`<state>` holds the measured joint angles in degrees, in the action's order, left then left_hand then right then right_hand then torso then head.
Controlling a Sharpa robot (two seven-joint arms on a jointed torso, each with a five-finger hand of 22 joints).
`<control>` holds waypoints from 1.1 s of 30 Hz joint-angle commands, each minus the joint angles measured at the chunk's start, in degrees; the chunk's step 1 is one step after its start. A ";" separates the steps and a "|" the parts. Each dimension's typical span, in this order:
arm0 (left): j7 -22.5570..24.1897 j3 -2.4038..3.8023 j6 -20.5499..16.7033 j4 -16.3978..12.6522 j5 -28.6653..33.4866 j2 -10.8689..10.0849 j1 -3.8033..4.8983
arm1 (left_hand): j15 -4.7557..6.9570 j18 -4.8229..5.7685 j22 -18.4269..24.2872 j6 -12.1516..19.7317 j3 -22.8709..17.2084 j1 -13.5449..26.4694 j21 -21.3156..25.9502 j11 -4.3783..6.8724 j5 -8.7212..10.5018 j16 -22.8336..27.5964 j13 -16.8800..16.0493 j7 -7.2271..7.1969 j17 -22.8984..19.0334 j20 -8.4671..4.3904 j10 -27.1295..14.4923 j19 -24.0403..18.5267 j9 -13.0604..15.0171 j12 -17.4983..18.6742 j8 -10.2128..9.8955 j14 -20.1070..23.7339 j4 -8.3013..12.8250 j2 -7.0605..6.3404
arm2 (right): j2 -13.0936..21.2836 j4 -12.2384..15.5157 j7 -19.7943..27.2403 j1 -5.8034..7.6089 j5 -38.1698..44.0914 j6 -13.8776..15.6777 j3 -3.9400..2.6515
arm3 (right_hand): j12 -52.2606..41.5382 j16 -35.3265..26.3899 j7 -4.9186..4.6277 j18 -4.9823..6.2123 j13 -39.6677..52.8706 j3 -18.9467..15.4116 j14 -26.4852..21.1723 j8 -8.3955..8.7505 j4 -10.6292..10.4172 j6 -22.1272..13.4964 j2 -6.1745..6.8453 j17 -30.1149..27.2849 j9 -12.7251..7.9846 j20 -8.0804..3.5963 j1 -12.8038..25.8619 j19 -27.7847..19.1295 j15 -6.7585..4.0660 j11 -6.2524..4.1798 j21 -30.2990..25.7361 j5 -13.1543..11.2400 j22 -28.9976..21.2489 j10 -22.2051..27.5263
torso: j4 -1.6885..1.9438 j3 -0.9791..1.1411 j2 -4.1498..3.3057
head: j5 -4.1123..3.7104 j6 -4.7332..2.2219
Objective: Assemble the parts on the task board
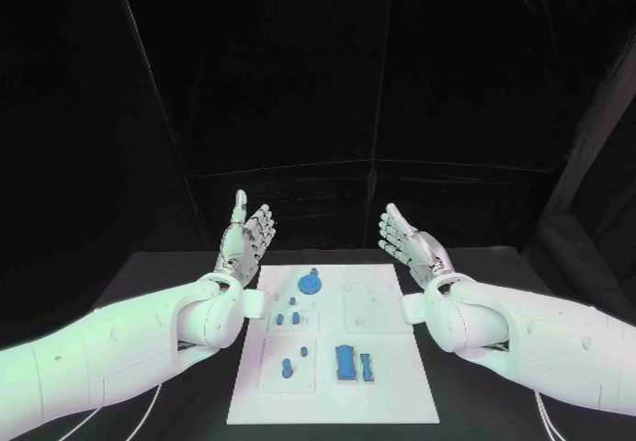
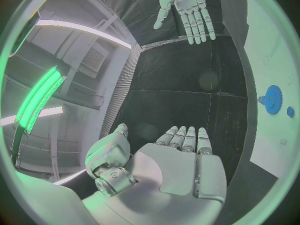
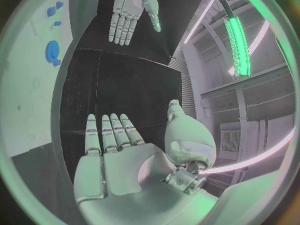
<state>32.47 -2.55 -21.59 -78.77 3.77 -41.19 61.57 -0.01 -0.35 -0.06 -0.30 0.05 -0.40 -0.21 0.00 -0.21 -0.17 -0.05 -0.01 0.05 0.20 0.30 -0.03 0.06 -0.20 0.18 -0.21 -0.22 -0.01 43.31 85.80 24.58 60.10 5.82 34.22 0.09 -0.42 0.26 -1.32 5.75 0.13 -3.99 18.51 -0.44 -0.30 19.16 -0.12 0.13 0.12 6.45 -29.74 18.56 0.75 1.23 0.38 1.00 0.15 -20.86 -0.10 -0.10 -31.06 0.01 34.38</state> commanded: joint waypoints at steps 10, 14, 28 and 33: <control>-2.62 2.46 -22.08 -10.82 -3.71 -3.39 -1.35 | 0.01 0.35 0.06 0.30 -0.05 0.40 0.21 0.00 0.21 0.17 0.05 0.01 -0.05 -0.20 -0.30 0.03 -0.06 0.20 -0.18 0.21 0.22 0.01 | 1.39 4.16 5.21 0.06 -5.82 9.90 -0.09 | 0.42 -0.26 1.32 -5.75 -0.13 3.99 -9.82 0.44 0.30 -10.17 0.12 -0.13 -0.12 -6.45 15.76 -9.76 -0.75 -1.23 -0.38 -1.00 -0.15 11.09 | 0.10 0.10 -0.12 | -0.01 0.00; -2.68 2.55 -22.53 -11.18 -3.77 -3.50 -1.40 | 0.01 0.35 0.06 0.30 -0.05 0.40 0.21 0.00 0.21 0.17 0.05 0.01 -0.05 -0.20 -0.30 0.03 -0.06 0.20 -0.18 0.21 0.22 0.01 | 1.39 4.16 5.21 0.06 -5.82 9.90 -0.09 | 0.42 -0.26 1.32 -5.75 -0.13 3.99 -11.16 0.44 0.30 -11.52 0.12 -0.13 -0.12 -6.45 17.86 -11.00 -0.75 -1.23 -0.38 -1.00 -0.15 12.56 | 0.10 0.10 -0.12 | -0.01 0.00; -2.68 2.55 -22.53 -11.18 -3.77 -3.50 -1.40 | 0.01 0.35 0.06 0.30 -0.05 0.40 0.21 0.00 0.21 0.17 0.05 0.01 -0.05 -0.20 -0.30 0.03 -0.06 0.20 -0.18 0.21 0.22 0.01 | 1.39 4.16 5.21 0.06 -5.82 9.90 -0.09 | 0.42 -0.26 1.32 -5.75 -0.13 3.99 -14.22 0.44 0.30 -14.70 0.12 -0.13 -0.12 -6.45 22.99 -14.25 -0.75 -1.23 -0.38 -1.00 -0.15 16.05 | 0.10 0.10 -0.12 | -0.01 0.00; -2.68 2.55 -22.53 -11.18 -3.77 -3.50 -1.40 | 0.01 0.35 0.06 0.30 -0.05 0.40 0.21 0.00 0.21 0.17 0.05 0.01 -0.05 -0.20 -0.30 0.03 -0.06 0.20 -0.18 0.21 0.22 0.01 | 1.39 4.16 5.21 0.06 -5.82 9.90 -0.09 | 0.42 -0.26 1.32 -5.75 -0.13 3.99 -18.51 0.44 0.30 -19.16 0.12 -0.13 -0.12 -6.45 29.74 -18.56 -0.75 -1.23 -0.38 -1.00 -0.15 20.86 | 0.10 0.10 -0.12 | -0.01 0.00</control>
<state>29.54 -0.10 -43.57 -89.84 0.81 -44.68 60.07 -0.02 -0.37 -0.09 -0.31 0.06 -0.43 -0.22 0.00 -0.21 -0.17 -0.07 0.00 0.08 0.21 0.31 -0.04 0.09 -0.21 0.19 -0.22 -0.22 0.02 44.68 89.82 28.95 60.06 -0.03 43.70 0.06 -0.21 0.27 0.01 0.83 0.08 -0.37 0.20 -0.23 -0.03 0.28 0.03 0.08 0.07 -0.02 -1.04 0.31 -0.01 0.05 0.38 0.37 0.09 -0.32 0.01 0.00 -31.18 0.02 34.37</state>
